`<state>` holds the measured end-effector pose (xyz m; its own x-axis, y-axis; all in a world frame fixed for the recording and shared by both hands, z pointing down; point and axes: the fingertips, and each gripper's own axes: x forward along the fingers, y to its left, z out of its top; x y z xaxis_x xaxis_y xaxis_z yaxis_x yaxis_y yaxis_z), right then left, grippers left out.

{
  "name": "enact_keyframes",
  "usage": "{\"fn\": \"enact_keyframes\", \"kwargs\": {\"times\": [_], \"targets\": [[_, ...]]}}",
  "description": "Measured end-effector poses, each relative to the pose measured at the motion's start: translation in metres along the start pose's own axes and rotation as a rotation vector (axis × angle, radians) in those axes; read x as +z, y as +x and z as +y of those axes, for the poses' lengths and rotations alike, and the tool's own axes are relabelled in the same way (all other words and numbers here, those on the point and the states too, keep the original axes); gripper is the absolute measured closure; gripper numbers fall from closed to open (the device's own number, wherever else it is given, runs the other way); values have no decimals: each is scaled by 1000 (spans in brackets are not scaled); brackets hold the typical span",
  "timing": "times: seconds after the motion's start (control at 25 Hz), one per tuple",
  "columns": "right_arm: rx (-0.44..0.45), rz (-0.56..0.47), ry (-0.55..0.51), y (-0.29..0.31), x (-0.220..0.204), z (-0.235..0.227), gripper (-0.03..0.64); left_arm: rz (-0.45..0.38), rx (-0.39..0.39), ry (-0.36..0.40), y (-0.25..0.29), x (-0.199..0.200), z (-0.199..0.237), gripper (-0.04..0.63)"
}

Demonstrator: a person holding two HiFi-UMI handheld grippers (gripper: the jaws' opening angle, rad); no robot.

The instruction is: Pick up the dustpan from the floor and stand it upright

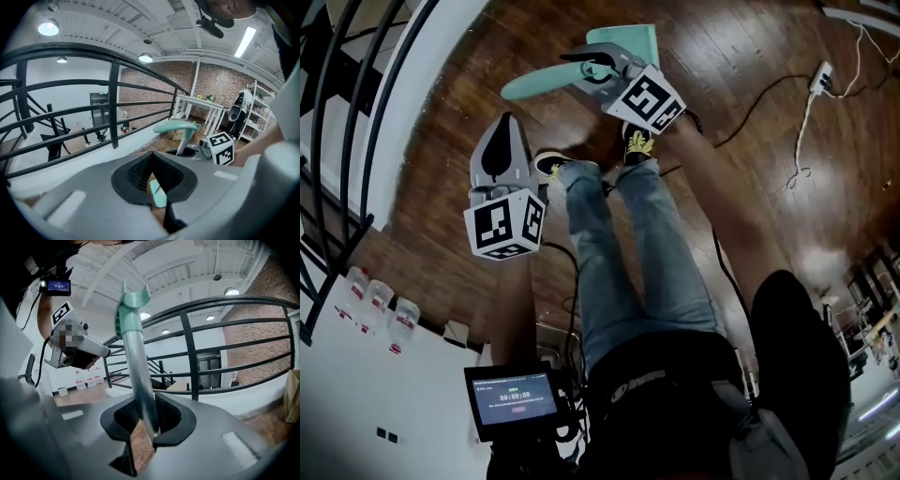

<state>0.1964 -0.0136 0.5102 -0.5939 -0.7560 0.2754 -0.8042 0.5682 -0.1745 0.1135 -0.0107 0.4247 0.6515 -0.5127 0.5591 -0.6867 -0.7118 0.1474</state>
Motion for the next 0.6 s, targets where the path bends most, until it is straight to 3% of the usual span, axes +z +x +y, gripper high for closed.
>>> {"fn": "enact_keyframes", "kwargs": {"times": [0.2,0.32,0.6], "targets": [[-10,8,74,-6,-12,-6,522,-8,20,11,-9,4,-8,575],[-2,61,92,-14,-25,-9,468,-16,26,13,-12,12,-8,575],[-12,148,64,-70,-13,-9,436,-56,46,32,-32,53,-26,575]]}}
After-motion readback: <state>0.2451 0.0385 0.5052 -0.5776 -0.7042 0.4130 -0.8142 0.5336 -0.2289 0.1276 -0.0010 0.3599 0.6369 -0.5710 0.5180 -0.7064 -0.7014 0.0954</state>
